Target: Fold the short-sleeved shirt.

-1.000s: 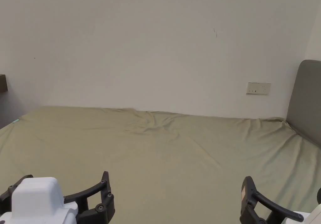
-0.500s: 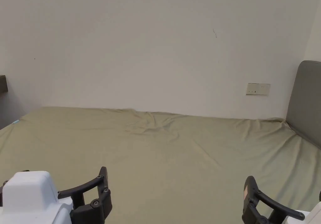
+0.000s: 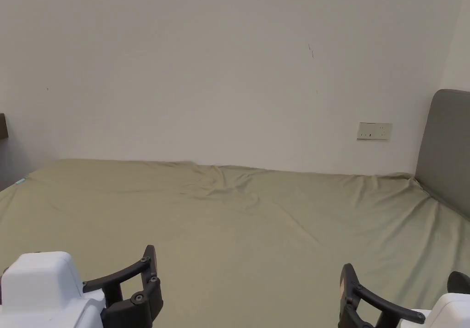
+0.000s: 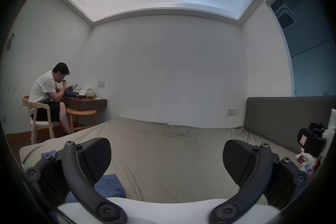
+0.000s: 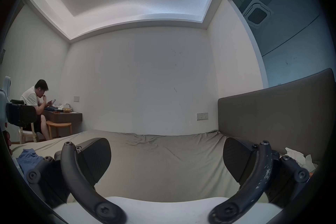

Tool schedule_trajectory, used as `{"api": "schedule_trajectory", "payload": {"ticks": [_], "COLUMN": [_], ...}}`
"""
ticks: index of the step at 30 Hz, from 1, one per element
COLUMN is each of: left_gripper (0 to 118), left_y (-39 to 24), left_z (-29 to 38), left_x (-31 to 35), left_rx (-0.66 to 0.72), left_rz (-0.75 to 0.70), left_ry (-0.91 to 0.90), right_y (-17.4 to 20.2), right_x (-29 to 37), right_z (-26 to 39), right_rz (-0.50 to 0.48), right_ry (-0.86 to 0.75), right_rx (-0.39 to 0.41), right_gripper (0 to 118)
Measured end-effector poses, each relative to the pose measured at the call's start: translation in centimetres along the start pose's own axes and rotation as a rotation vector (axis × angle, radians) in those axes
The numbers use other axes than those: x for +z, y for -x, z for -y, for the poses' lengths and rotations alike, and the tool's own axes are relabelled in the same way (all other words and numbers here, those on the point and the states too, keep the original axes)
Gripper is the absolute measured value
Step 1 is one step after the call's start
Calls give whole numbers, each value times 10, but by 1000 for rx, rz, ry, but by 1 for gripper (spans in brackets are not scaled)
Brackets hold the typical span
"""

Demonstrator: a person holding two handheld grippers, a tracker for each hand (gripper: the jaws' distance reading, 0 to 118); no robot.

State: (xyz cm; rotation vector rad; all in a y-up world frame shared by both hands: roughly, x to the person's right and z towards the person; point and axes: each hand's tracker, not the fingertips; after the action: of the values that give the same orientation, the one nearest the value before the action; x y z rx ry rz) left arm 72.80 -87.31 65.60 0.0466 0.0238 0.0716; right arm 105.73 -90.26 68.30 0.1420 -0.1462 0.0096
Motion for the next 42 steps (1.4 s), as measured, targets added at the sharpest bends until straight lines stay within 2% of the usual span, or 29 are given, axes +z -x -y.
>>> {"api": "schedule_trajectory", "payload": {"ticks": [1,2,3,4,5,6,7,9,10,13,16,19,22,24,27,30,35,38,42], "left_gripper": [117,110,94,70,21,0,1,0,0,0,0,0,0,0,0,0,0,0,0], "left_y": [-1,-3,-3,-3,-3,-4,-2,-3,-5,-12,-16,-19,-14,-10,9,34,69,82,87], "left_z": [0,0,0,0,-1,-1,0,1,2,6,5,3,-1,-3,-7,-11,-18,-19,-16], "left_x": [0,1,1,2,2,1,1,0,0,0,-1,-4,-3,0,15,39,90,114,129], "left_rx": [-3,-7,-9,-10,-12,-13,-16,-41,-69,-109,-80,-61,-29,-24,-68,-116,-145,-126,-117], "left_rz": [4,10,21,44,57,50,31,11,33,49,85,90,70,34,-111,-287,-558,-674,-746], "left_ry": [4,13,20,28,39,40,41,42,59,50,56,56,60,56,53,47,57,63,81], "right_y": [-1,-1,0,0,1,2,3,0,-3,-8,-11,-12,-1,17,57,108,199,240,277], "right_x": [0,0,1,3,5,6,5,2,0,-1,-2,0,-4,-10,-19,-26,-16,1,19], "right_z": [0,0,0,-1,-1,-1,-2,-1,-2,1,3,3,1,0,-3,-5,-8,-10,-10], "right_rz": [-1,-3,-7,-21,-35,-33,-25,30,9,25,65,66,30,-45,-185,-372,-687,-852,-1009], "right_ry": [5,11,16,17,15,9,5,28,60,61,68,73,74,67,54,51,54,73,113], "right_rx": [-1,2,6,8,9,4,-1,-23,-36,-50,-43,-58,-36,-19,-51,-87,-94,-132,-181], "right_gripper": [118,118,114,97,55,13,1,0,0,0,0,0,0,0,0,0,0,0,0]}}
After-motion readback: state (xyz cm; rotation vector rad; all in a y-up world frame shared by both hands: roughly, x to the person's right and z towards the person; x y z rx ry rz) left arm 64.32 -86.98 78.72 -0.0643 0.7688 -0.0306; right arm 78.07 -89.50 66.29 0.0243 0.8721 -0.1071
